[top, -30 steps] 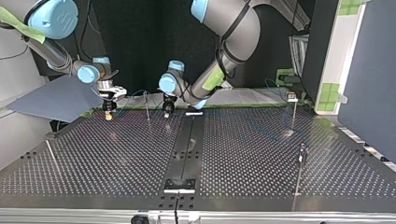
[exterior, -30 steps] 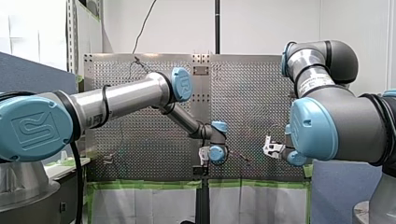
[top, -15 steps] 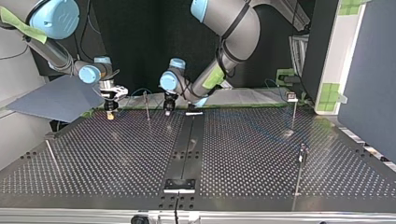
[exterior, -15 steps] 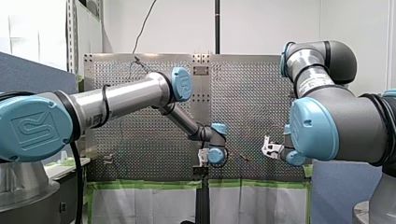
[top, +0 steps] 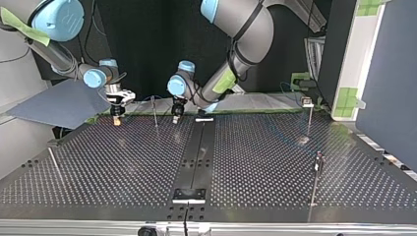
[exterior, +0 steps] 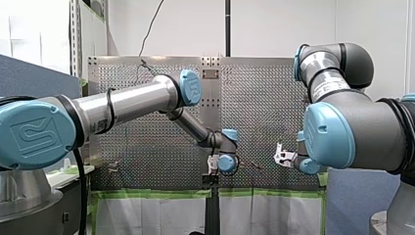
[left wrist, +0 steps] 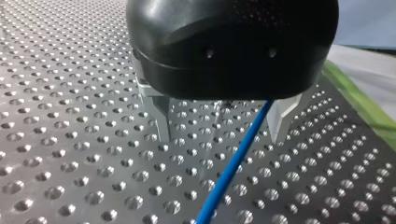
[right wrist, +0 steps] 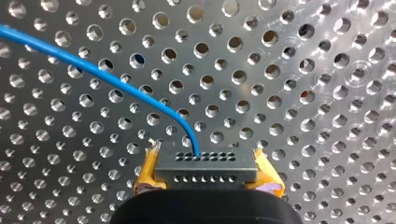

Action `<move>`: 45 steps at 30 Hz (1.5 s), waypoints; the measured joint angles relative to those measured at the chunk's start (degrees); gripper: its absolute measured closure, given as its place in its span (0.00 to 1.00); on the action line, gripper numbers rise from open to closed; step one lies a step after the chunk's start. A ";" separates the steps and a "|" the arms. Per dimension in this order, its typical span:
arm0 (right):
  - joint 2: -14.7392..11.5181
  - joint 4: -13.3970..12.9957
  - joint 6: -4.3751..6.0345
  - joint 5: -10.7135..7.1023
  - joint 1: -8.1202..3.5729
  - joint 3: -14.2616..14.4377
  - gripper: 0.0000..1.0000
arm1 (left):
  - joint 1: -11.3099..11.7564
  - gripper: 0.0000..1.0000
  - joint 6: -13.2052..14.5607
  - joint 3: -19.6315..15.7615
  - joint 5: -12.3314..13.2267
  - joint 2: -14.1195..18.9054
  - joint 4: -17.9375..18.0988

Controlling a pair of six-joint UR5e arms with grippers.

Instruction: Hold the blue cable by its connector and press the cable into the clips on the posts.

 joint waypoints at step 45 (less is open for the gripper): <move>3.24 3.52 -3.96 2.16 0.20 0.11 1.00 | -4.59 0.00 6.69 -18.16 -1.01 10.30 -6.05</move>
